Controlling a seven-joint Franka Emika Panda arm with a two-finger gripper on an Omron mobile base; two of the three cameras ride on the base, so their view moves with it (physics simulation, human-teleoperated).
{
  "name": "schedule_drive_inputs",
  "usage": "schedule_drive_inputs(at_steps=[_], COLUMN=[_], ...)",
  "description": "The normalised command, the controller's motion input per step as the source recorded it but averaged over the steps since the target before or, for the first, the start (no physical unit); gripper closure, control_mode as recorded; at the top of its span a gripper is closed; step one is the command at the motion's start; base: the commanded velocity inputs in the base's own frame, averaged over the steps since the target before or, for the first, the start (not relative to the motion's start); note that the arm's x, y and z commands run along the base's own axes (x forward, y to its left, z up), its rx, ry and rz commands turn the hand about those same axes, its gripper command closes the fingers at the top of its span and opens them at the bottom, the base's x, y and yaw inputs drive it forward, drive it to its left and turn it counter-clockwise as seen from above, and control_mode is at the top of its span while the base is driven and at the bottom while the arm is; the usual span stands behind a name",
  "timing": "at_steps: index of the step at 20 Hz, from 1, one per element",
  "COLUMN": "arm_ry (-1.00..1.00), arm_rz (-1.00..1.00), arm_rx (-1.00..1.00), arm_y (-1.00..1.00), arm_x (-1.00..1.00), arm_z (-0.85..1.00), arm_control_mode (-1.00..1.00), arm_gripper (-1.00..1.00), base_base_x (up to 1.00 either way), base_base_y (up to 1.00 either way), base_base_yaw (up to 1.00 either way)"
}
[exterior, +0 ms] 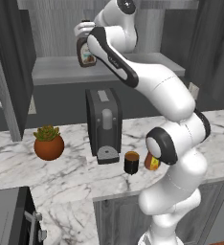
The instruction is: Pick the syrup bottle and honey bottle from the cabinet and place them next to the mug.
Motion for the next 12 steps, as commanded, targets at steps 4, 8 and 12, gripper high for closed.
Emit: schedule_drive_inputs(at_steps=[4,8,12], arm_ry=[0.0,0.0,0.0], arm_rz=[0.0,0.0,0.0], arm_rx=[0.0,0.0,0.0], arm_y=[0.0,0.02,0.11], arm_x=[0.21,0.23,0.1], arm_z=[0.0,0.0,0.0], arm_control_mode=[-1.0,-1.0,-1.0], arm_gripper=[-1.0,-1.0,-1.0], base_base_x=[0.0,0.0,0.0], base_base_y=[0.0,0.0,0.0], base_base_yaw=[0.0,0.0,0.0])
